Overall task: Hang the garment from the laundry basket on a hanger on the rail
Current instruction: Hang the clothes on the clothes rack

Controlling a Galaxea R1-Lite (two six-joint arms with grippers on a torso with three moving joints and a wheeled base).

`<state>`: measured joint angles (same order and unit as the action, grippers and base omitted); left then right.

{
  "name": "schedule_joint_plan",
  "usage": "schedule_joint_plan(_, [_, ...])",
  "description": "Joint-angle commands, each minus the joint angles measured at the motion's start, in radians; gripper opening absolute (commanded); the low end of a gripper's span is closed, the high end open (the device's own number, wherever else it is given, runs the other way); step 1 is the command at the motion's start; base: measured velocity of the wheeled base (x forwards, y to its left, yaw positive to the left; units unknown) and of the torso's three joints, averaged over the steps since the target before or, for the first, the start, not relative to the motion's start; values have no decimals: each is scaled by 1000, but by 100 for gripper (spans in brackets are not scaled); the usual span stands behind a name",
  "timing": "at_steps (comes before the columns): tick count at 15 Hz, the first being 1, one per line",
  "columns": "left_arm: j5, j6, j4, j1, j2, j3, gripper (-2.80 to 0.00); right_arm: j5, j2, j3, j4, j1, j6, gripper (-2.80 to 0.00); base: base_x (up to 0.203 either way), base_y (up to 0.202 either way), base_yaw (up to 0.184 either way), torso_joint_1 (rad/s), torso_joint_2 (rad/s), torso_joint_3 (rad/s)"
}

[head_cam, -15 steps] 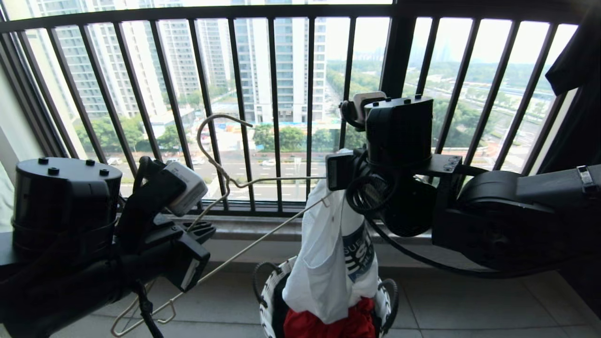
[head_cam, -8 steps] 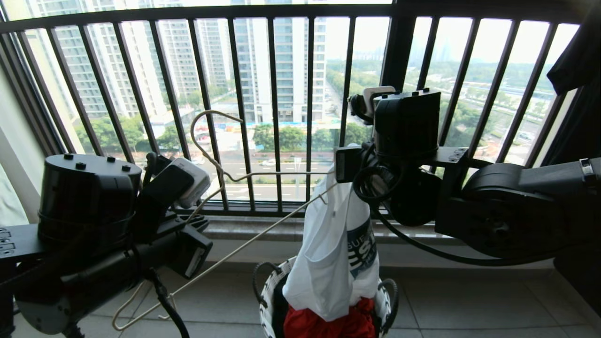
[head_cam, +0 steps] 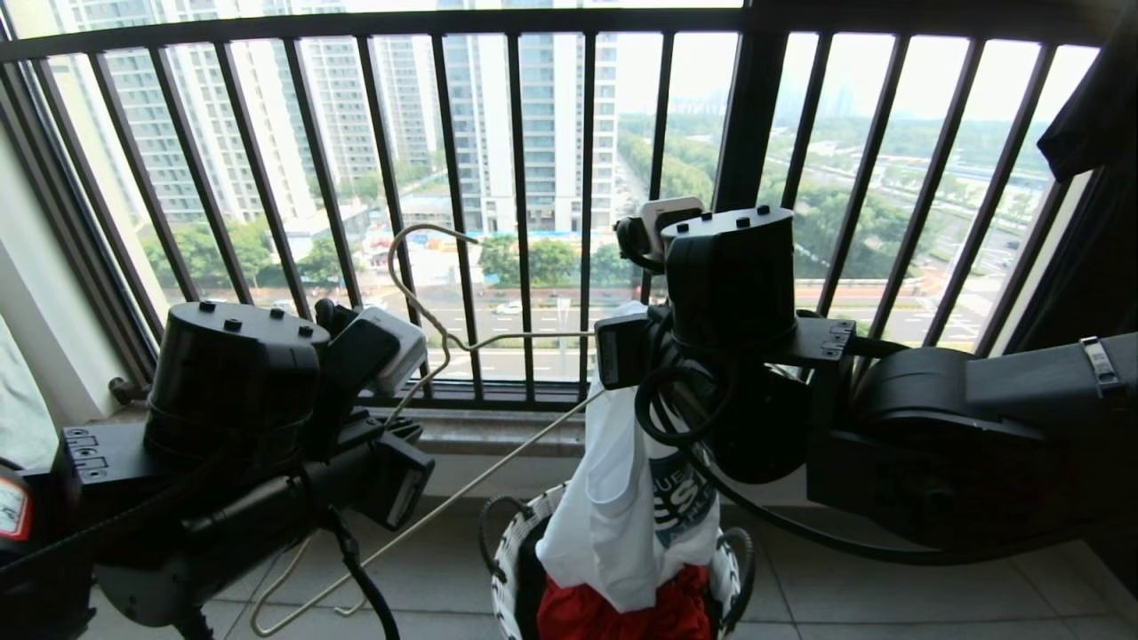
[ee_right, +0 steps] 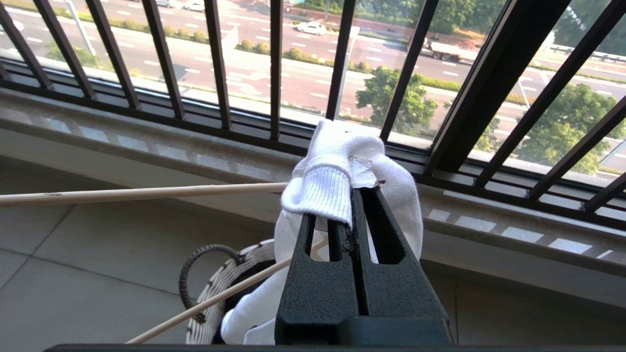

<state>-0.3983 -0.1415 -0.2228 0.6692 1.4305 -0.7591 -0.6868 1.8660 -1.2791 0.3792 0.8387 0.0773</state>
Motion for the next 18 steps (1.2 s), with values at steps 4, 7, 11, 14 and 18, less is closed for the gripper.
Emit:
schedule_joint_plan(4, [8, 3, 0, 62, 3, 24, -280, -2, 22, -16, 7, -12, 15, -280, 0, 0, 0, 0, 0, 0])
schedule_joint_plan(7, [4, 19, -4, 80, 18, 15, -280, -2, 38, -14, 6, -4, 30, -280, 0, 0, 0, 0, 0, 0])
schedule_joint_plan(11, [-6, 90, -6, 78, 40, -26, -280, 2, 39, -8, 4, 43, 69, -280, 0, 0, 0, 0, 0, 0])
schedule_joint_plan(14, [-14, 106, -30, 78, 93, -28, -280, 3, 39, -8, 4, 76, 91, -280, 0, 0, 0, 0, 0, 0])
schedule_joint_plan(18, [-161, 106, -173, 77, 201, -26, -280, 3, 7, -5, 1, 101, 96, -280, 0, 0, 0, 0, 0, 0])
